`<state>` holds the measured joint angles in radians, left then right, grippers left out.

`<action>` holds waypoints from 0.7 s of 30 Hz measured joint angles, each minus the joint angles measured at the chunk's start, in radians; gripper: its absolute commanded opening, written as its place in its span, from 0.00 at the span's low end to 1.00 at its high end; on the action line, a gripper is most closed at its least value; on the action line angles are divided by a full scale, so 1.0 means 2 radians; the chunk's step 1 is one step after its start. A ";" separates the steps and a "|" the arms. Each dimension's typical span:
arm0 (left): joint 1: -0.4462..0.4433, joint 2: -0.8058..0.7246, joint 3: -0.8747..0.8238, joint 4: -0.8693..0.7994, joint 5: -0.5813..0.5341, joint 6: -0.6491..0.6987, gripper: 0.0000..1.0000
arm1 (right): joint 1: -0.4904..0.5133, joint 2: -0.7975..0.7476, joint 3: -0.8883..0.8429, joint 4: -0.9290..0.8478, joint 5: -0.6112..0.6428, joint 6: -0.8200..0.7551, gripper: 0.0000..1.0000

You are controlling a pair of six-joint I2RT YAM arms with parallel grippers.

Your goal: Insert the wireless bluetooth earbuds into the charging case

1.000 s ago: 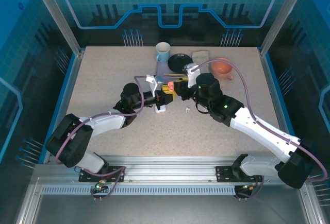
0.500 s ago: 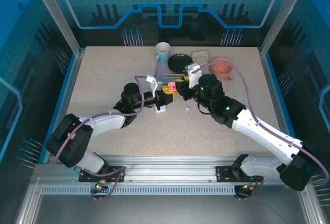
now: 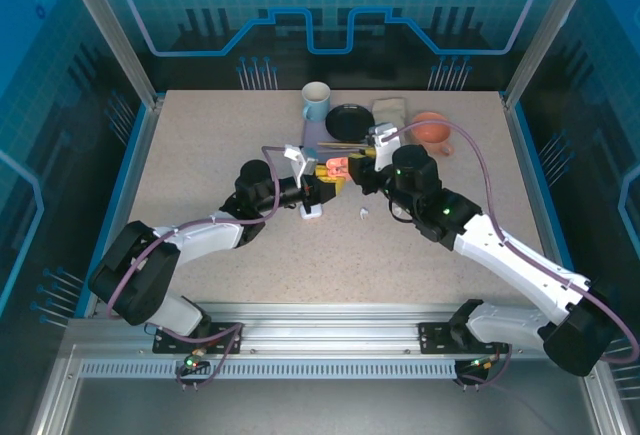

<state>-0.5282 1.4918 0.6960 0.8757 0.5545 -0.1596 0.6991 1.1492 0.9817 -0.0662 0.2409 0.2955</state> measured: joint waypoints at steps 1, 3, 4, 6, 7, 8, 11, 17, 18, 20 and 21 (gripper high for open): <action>0.000 0.000 0.001 -0.001 0.000 0.000 0.00 | -0.001 0.000 -0.001 0.000 -0.002 0.002 0.29; 0.000 0.000 0.002 -0.002 0.000 0.000 0.00 | -0.002 0.000 -0.002 0.000 -0.007 0.004 0.28; 0.000 0.000 0.002 -0.002 0.000 0.000 0.00 | -0.002 0.000 -0.003 0.000 -0.008 0.006 0.28; 0.000 0.000 0.002 -0.002 0.000 0.000 0.00 | -0.003 0.000 -0.003 0.000 -0.011 0.008 0.28; 0.000 0.000 0.002 -0.002 0.000 0.000 0.00 | -0.003 0.000 -0.003 0.000 -0.013 0.009 0.28; 0.000 0.000 0.002 -0.002 0.000 0.000 0.00 | -0.003 0.000 -0.003 0.000 -0.015 0.009 0.28; 0.000 0.000 0.003 -0.002 0.000 0.000 0.00 | -0.003 0.000 -0.003 0.000 -0.020 0.010 0.28; 0.000 0.001 0.009 -0.002 0.000 0.000 0.00 | -0.003 0.002 -0.003 0.000 -0.022 0.013 0.27; 0.000 0.001 0.009 -0.002 0.000 0.000 0.00 | -0.003 0.002 -0.003 0.000 -0.022 0.013 0.27; 0.000 0.001 0.010 -0.002 0.000 0.000 0.00 | -0.003 0.003 -0.003 0.002 -0.022 0.013 0.27; 0.000 0.001 0.011 -0.002 0.000 0.000 0.00 | -0.003 0.003 -0.003 0.004 -0.022 0.013 0.27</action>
<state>-0.5285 1.4933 0.7177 0.8719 0.5545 -0.1600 0.6930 1.1561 0.9760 -0.0586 0.1970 0.3222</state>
